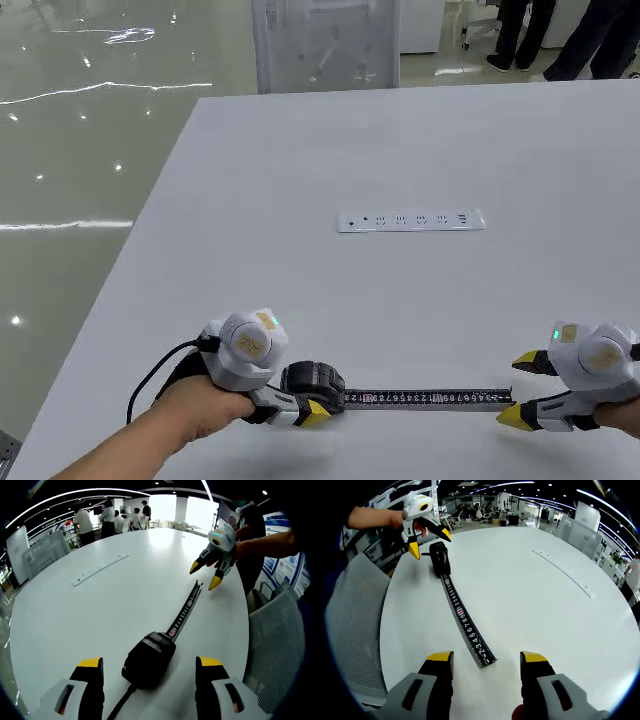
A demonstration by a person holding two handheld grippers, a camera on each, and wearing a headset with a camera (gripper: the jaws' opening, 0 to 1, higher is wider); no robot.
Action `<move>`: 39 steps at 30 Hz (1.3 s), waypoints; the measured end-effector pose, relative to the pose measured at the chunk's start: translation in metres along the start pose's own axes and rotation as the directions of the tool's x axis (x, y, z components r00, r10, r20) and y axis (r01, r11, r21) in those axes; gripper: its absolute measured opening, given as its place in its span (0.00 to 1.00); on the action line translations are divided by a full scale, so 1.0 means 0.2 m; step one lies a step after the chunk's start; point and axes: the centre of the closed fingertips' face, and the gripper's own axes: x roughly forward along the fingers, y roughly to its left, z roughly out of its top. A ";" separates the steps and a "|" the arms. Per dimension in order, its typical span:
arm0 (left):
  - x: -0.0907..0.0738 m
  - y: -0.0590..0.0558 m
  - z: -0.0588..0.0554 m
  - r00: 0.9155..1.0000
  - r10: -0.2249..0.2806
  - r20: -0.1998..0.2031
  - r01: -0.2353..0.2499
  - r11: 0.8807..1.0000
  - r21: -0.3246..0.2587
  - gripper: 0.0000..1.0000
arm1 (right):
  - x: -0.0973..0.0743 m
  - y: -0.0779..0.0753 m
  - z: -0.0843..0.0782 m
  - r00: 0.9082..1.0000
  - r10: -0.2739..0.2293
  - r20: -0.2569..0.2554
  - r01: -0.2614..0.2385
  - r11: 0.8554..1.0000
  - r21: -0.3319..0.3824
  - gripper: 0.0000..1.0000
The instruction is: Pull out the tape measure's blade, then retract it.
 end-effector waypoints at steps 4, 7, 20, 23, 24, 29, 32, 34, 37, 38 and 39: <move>-0.03 -0.01 0.01 0.999 0.019 0.031 -0.017 0.998 -0.059 0.75 | -0.04 0.01 0.02 0.999 -0.028 0.042 0.024 0.997 0.080 0.55; -0.05 -0.03 0.01 0.999 0.036 0.041 -0.033 0.996 -0.082 0.78 | -0.07 0.02 0.03 0.997 -0.046 0.059 0.037 0.989 0.147 0.62; -0.18 -0.07 0.01 0.988 0.119 0.099 -0.096 0.972 -0.213 0.88 | -0.19 0.16 0.08 0.991 -0.085 0.108 0.055 0.967 0.250 0.77; -0.21 -0.09 0.00 0.983 0.145 0.109 -0.116 0.963 -0.242 0.89 | -0.21 0.20 0.09 0.988 -0.091 0.129 0.053 0.960 0.275 0.80; -0.23 -0.10 0.00 0.982 0.150 0.111 -0.119 0.961 -0.251 0.89 | -0.22 0.22 0.11 0.986 -0.089 0.141 0.044 0.954 0.296 0.82; -0.29 -0.13 -0.02 0.976 0.182 0.122 -0.140 0.946 -0.293 0.93 | -0.27 0.30 0.15 0.984 -0.092 0.155 0.040 0.950 0.310 0.87; -0.31 -0.16 -0.03 0.974 0.187 0.123 -0.142 0.941 -0.306 0.95 | -0.30 0.33 0.18 0.980 -0.100 0.171 0.042 0.948 0.315 0.89; -0.33 -0.17 -0.04 0.974 0.193 0.121 -0.148 0.939 -0.309 0.97 | -0.32 0.35 0.19 0.979 -0.104 0.175 0.044 0.947 0.318 0.90; -0.36 -0.19 -0.04 0.971 0.203 0.124 -0.156 0.936 -0.315 0.98 | -0.35 0.37 0.20 0.977 -0.114 0.181 0.051 0.946 0.321 0.92; -0.38 -0.20 -0.04 0.970 0.207 0.129 -0.157 0.934 -0.322 0.98 | -0.37 0.38 0.20 0.976 -0.119 0.181 0.055 0.945 0.321 0.93; -0.38 -0.20 -0.04 0.969 0.210 0.131 -0.158 0.932 -0.325 0.99 | -0.37 0.38 0.20 0.976 -0.120 0.181 0.056 0.944 0.324 0.94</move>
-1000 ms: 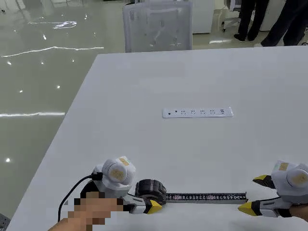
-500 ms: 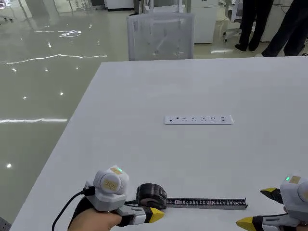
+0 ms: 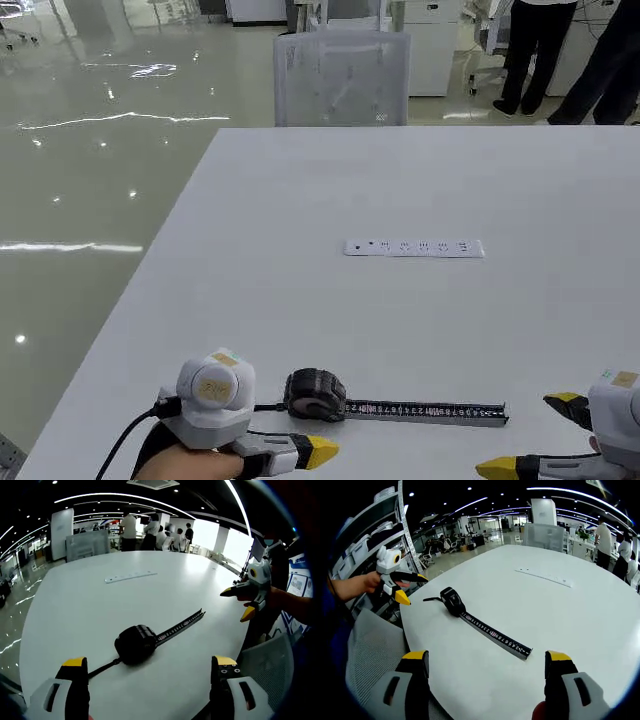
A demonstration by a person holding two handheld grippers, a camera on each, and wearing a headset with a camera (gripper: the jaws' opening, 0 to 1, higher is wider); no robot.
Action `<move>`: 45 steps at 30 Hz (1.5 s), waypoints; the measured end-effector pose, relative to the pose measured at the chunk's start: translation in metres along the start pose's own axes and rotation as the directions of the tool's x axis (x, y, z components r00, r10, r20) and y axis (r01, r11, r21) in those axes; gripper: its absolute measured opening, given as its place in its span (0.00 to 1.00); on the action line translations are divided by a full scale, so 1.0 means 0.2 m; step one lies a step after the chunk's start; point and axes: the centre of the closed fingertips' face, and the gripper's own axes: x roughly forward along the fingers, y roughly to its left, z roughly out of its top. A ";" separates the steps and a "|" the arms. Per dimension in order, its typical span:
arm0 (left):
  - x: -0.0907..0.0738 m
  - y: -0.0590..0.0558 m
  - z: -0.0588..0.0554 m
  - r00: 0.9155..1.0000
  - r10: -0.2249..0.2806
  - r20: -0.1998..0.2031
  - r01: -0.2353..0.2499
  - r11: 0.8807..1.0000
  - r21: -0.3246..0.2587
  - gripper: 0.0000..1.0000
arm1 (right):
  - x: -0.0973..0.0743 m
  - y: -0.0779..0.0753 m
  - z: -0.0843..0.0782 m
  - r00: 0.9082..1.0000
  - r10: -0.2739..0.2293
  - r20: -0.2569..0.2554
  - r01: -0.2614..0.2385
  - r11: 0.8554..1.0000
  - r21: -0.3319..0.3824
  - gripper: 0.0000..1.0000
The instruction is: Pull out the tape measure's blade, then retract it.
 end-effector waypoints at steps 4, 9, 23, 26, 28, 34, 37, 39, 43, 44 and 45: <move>-0.05 -0.02 0.01 1.000 0.006 0.011 -0.006 1.000 -0.003 1.00 | -0.04 0.03 0.00 1.000 -0.005 0.003 0.005 1.000 0.016 0.96; -0.10 -0.04 0.03 0.999 0.021 0.031 -0.020 1.000 -0.022 1.00 | -0.10 0.08 -0.01 1.000 -0.012 0.014 0.011 0.999 0.051 0.99; -0.32 -0.07 0.00 0.992 0.117 0.051 -0.112 0.988 -0.106 1.00 | -0.31 0.25 0.05 0.996 -0.034 0.087 0.027 0.997 0.074 1.00; -0.37 -0.07 0.00 0.989 0.133 0.059 -0.123 0.982 -0.141 1.00 | -0.35 0.29 0.06 0.995 -0.031 0.091 0.025 0.998 0.062 1.00; -0.41 -0.07 0.00 0.988 0.143 0.058 -0.133 0.980 -0.148 1.00 | -0.38 0.31 0.06 0.995 -0.035 0.094 0.029 0.998 0.063 1.00; -0.50 -0.12 0.03 0.985 0.156 0.075 -0.144 0.979 -0.142 1.00 | -0.46 0.34 0.08 0.993 -0.052 0.104 0.046 0.997 0.061 1.00; -0.53 -0.16 0.04 0.983 0.170 0.063 -0.162 0.980 -0.112 1.00 | -0.50 0.34 0.09 0.992 -0.063 0.110 0.057 0.997 0.061 1.00; -0.55 -0.20 0.06 0.983 0.172 0.064 -0.165 0.982 -0.096 1.00 | -0.52 0.35 0.10 0.991 -0.070 0.118 0.063 0.996 0.063 1.00; -0.59 -0.24 0.07 0.981 0.185 0.053 -0.178 0.977 -0.114 1.00 | -0.55 0.37 0.09 0.991 -0.072 0.117 0.065 0.996 0.058 1.00; -0.60 -0.25 0.08 0.980 0.186 0.064 -0.178 0.977 -0.118 1.00 | -0.55 0.38 0.09 0.991 -0.071 0.116 0.065 0.996 0.055 1.00; -0.60 -0.25 0.08 0.980 0.188 0.060 -0.179 0.975 -0.128 1.00 | -0.56 0.39 0.09 0.991 -0.070 0.114 0.064 0.997 0.053 1.00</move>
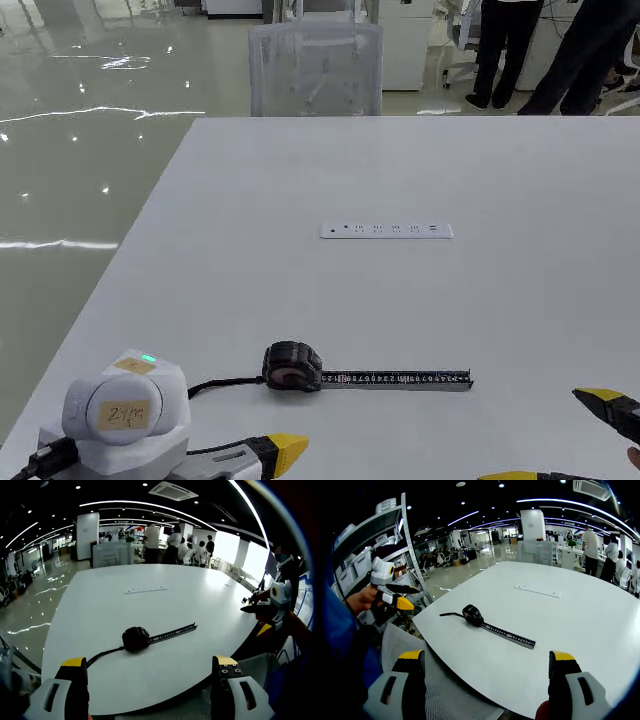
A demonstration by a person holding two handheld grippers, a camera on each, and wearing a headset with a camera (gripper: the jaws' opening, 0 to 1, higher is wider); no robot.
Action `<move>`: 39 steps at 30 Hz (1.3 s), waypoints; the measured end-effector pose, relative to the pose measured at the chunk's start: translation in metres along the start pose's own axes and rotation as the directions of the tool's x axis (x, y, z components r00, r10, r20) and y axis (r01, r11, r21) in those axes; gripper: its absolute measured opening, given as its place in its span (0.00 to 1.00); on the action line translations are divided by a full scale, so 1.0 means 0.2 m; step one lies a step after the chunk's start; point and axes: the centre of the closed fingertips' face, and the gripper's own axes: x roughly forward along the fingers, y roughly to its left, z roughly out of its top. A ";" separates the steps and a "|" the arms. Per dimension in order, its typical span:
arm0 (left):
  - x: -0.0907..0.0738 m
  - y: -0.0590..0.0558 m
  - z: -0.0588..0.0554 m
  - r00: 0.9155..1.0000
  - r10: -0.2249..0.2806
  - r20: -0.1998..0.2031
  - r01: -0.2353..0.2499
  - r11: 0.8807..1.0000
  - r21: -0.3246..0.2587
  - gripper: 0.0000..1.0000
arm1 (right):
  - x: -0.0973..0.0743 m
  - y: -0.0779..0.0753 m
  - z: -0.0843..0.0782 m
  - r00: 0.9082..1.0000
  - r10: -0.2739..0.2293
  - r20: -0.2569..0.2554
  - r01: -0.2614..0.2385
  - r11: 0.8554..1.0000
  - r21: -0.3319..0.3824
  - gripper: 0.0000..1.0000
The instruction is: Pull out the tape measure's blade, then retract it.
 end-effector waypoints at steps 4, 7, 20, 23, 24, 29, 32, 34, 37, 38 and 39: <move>-0.01 -0.02 -0.01 1.000 -0.002 -0.014 0.002 1.000 -0.027 1.00 | -0.01 0.01 -0.01 1.000 0.003 -0.010 -0.003 1.000 -0.010 1.00; -0.01 -0.03 -0.01 1.000 0.000 -0.013 -0.001 0.999 -0.034 1.00 | -0.01 0.01 -0.01 1.000 0.004 -0.015 -0.004 1.000 -0.024 1.00; 0.07 0.04 -0.05 0.997 0.078 -0.025 -0.080 0.993 -0.090 1.00 | 0.06 -0.06 -0.01 1.000 0.011 -0.029 -0.012 0.999 -0.049 1.00; 0.11 0.05 -0.06 0.996 0.086 -0.033 -0.089 0.992 -0.091 0.99 | 0.09 -0.07 -0.03 0.999 0.016 -0.049 -0.019 0.998 -0.068 1.00; 0.13 0.05 -0.06 0.996 0.088 -0.029 -0.091 0.990 -0.107 0.99 | 0.10 -0.08 -0.03 0.999 0.018 -0.051 -0.021 0.997 -0.069 1.00; 0.21 0.07 -0.05 0.994 0.105 -0.039 -0.108 0.989 -0.097 0.97 | 0.14 -0.10 -0.03 0.997 0.025 -0.067 -0.030 0.997 -0.076 1.00; 0.25 0.08 -0.04 0.994 0.104 -0.036 -0.108 0.988 -0.110 0.97 | 0.16 -0.11 -0.02 0.997 0.030 -0.073 -0.036 0.996 -0.082 1.00; 0.29 0.08 -0.04 0.994 0.103 -0.036 -0.107 0.987 -0.116 0.97 | 0.18 -0.12 -0.01 0.996 0.034 -0.082 -0.042 0.995 -0.092 1.00; 0.33 0.07 -0.04 0.994 0.106 -0.035 -0.110 0.988 -0.113 0.96 | 0.21 -0.14 -0.02 0.994 0.044 -0.100 -0.055 0.993 -0.106 1.00; 0.34 0.07 -0.04 0.993 0.109 -0.037 -0.112 0.987 -0.111 0.95 | 0.22 -0.14 -0.02 0.994 0.047 -0.104 -0.058 0.992 -0.110 1.00; 0.35 0.07 -0.04 0.993 0.111 -0.033 -0.114 0.987 -0.114 0.94 | 0.23 -0.15 -0.02 0.993 0.052 -0.108 -0.064 0.991 -0.114 1.00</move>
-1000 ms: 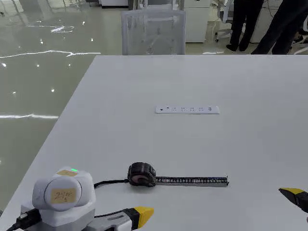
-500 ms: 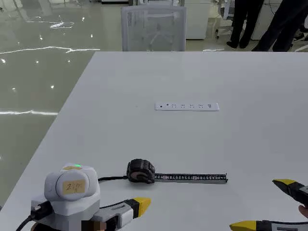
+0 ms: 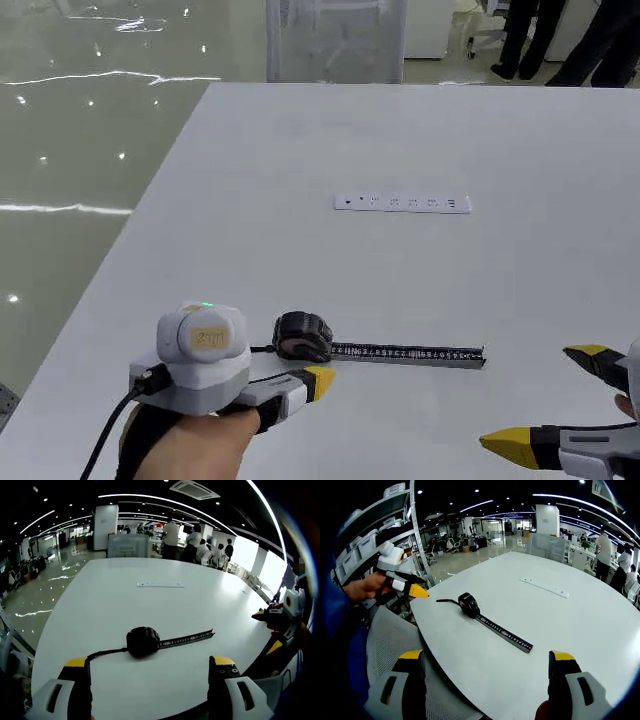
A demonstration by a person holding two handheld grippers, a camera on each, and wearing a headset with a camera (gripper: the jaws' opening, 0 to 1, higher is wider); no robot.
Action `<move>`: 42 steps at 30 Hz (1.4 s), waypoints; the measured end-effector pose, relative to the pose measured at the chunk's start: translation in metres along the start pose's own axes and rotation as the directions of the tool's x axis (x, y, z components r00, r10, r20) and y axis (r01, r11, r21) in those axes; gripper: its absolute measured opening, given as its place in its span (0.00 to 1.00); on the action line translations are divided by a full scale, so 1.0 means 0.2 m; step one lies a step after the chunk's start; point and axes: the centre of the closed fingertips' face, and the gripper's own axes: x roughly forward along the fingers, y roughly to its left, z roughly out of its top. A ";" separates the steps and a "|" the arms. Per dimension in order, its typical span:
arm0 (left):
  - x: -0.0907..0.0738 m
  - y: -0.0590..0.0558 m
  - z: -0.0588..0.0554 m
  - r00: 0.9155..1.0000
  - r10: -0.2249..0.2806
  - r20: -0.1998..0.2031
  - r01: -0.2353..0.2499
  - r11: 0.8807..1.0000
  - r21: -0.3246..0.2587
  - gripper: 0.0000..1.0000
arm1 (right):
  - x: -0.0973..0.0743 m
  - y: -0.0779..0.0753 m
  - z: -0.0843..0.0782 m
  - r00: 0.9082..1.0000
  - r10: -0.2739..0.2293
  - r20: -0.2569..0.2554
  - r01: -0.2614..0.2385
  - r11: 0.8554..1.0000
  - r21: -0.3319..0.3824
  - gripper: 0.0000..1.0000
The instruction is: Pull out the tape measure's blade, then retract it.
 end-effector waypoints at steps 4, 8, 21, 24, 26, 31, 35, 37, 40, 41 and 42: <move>0.06 0.00 -0.01 1.000 0.011 0.004 -0.011 1.000 -0.010 0.94 | 0.06 -0.03 -0.01 0.999 0.025 -0.024 -0.026 0.999 -0.031 0.98; 0.12 0.01 -0.03 1.000 0.031 0.002 -0.031 1.000 0.000 0.95 | 0.12 -0.07 -0.02 0.998 0.044 -0.050 -0.047 0.997 -0.062 0.98; 0.31 0.02 -0.01 0.999 0.038 0.003 -0.038 0.999 -0.013 0.91 | 0.27 -0.18 -0.05 0.989 0.077 -0.125 -0.099 0.979 -0.178 0.95; 0.36 0.01 -0.01 0.999 0.032 -0.006 -0.032 0.999 -0.019 0.91 | 0.30 -0.20 -0.06 0.986 0.086 -0.141 -0.112 0.975 -0.190 0.93; 0.38 0.01 -0.01 0.999 0.037 -0.008 -0.037 0.999 -0.017 0.91 | 0.32 -0.23 -0.08 0.984 0.082 -0.160 -0.115 0.970 -0.214 0.91; 0.44 0.03 -0.01 0.998 0.060 -0.011 -0.060 0.998 -0.012 0.90 | 0.38 -0.28 -0.13 0.976 0.086 -0.198 -0.134 0.961 -0.243 0.87; 0.49 0.05 -0.02 0.998 0.066 -0.020 -0.066 0.997 -0.028 0.89 | 0.43 -0.32 -0.15 0.971 0.078 -0.227 -0.141 0.951 -0.276 0.84; 0.51 0.05 -0.02 0.997 0.070 -0.027 -0.071 0.997 -0.034 0.89 | 0.45 -0.33 -0.15 0.970 0.083 -0.229 -0.147 0.949 -0.277 0.82; 0.55 0.05 -0.03 0.997 0.074 -0.034 -0.075 0.996 -0.037 0.89 | 0.49 -0.36 -0.16 0.966 0.089 -0.241 -0.162 0.941 -0.298 0.79; 0.56 0.05 -0.04 0.997 0.074 -0.035 -0.075 0.997 -0.034 0.88 | 0.50 -0.37 -0.16 0.966 0.092 -0.243 -0.166 0.938 -0.305 0.78; 0.57 0.06 -0.04 0.996 0.079 -0.032 -0.080 0.996 -0.032 0.88 | 0.52 -0.38 -0.17 0.963 0.096 -0.250 -0.174 0.934 -0.311 0.78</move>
